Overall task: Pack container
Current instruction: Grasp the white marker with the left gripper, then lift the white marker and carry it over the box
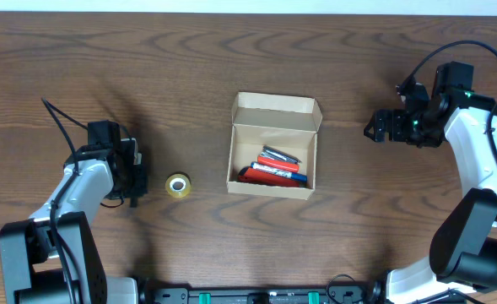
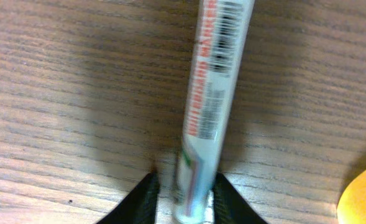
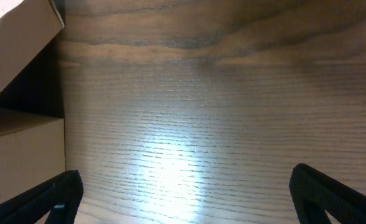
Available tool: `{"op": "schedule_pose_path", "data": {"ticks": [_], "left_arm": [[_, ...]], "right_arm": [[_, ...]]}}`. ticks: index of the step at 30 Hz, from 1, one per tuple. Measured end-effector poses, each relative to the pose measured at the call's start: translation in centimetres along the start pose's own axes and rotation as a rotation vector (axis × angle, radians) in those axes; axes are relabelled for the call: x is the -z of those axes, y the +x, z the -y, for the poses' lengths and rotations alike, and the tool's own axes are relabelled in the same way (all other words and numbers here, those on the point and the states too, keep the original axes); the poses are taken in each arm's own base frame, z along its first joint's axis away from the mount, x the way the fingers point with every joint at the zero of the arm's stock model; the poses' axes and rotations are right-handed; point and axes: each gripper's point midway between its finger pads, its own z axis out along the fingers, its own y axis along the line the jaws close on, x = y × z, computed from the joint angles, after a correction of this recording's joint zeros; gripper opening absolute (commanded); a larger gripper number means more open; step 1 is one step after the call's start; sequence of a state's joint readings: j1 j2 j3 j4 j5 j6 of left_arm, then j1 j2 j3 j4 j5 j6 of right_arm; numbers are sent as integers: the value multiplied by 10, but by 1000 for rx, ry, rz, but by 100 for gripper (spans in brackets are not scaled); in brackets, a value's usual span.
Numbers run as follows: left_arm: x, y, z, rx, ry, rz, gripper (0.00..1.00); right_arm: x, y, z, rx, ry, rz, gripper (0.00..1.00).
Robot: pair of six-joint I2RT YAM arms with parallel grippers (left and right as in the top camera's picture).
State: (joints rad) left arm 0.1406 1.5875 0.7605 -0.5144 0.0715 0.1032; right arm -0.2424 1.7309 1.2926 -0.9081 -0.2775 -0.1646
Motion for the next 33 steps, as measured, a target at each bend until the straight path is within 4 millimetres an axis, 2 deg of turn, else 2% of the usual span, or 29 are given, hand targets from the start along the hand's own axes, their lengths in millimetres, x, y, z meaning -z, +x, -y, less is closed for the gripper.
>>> {"op": "schedule_pose_path", "data": {"ticks": [2, 10, 15, 18, 21, 24, 27, 30, 33], "left_arm": [[0, -1, 0, 2, -1, 2, 6], [1, -2, -1, 31, -4, 8, 6], [8, -1, 10, 59, 55, -21, 6], [25, -18, 22, 64, 132, -2, 6], [54, -49, 38, 50, 222, 57, 6], [91, -80, 58, -34, 288, 132, 6], [128, -101, 92, -235, 330, 213, 6], [153, -99, 137, -512, 360, 260, 6], [165, -82, 185, -826, 389, 295, 6]], "right_arm": [[0, 0, 0, 0, 0, 0, 99], [0, 0, 0, 0, 0, 0, 99], [0, 0, 0, 0, 0, 0, 99], [0, 0, 0, 0, 0, 0, 99], [0, 0, 0, 0, 0, 0, 99], [0, 0, 0, 1, 0, 0, 99], [0, 0, 0, 1, 0, 0, 99], [0, 0, 0, 1, 0, 0, 99], [0, 0, 0, 1, 0, 1, 99]]}}
